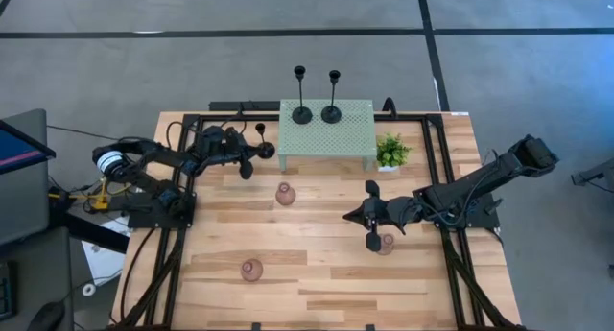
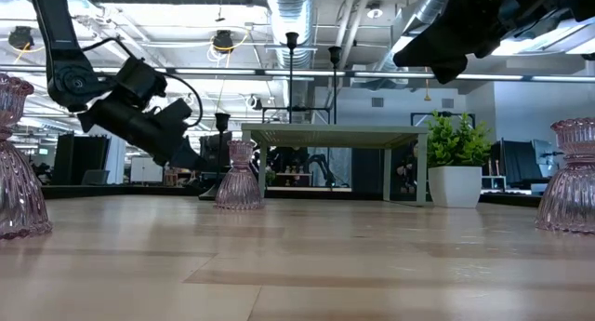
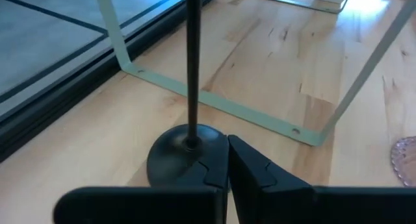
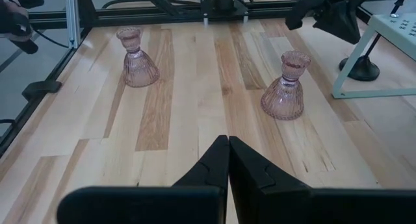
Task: Pick & Place candle stick holders
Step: Put the black candle holder on the shelf aligned with the black candle holders
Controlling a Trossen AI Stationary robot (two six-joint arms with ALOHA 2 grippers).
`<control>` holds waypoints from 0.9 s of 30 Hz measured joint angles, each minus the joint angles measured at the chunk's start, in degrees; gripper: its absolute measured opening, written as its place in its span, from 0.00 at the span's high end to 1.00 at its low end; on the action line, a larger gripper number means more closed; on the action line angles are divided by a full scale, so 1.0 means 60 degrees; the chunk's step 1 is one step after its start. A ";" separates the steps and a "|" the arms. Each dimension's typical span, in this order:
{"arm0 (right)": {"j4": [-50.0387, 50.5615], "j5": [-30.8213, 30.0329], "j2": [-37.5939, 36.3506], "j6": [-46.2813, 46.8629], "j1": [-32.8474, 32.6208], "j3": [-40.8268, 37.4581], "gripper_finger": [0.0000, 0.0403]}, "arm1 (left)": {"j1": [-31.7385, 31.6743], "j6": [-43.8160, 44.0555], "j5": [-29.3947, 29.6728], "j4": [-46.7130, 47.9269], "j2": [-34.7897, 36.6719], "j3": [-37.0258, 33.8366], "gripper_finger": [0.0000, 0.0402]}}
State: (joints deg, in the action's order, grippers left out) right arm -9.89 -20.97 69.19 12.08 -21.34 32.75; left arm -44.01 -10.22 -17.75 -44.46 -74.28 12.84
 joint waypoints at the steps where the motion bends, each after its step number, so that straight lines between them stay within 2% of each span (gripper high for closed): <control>1: 0.0000 0.0000 0.0000 0.0000 0.0000 0.0000 1.00 | 0.0000 0.0000 0.0054 -0.0013 0.0000 0.0000 0.97; 7: 0.0000 0.0000 0.0000 0.0000 0.0000 0.0002 1.00 | 0.0000 0.0029 0.0103 -0.0087 0.0000 0.0000 0.86; 21: 0.0000 -0.0004 0.0000 0.0000 0.0000 0.0004 1.00 | 0.0004 0.0535 0.0222 -0.0598 0.0004 0.0004 0.46; 27: -0.0003 -0.0004 0.0000 0.0000 0.0004 0.0004 1.00 | 0.0104 0.0539 0.0324 -0.0780 0.0003 0.0014 0.36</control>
State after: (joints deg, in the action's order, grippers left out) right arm -9.91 -20.99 69.19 12.08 -21.32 32.77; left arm -43.39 -6.98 -15.80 -49.15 -74.26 12.93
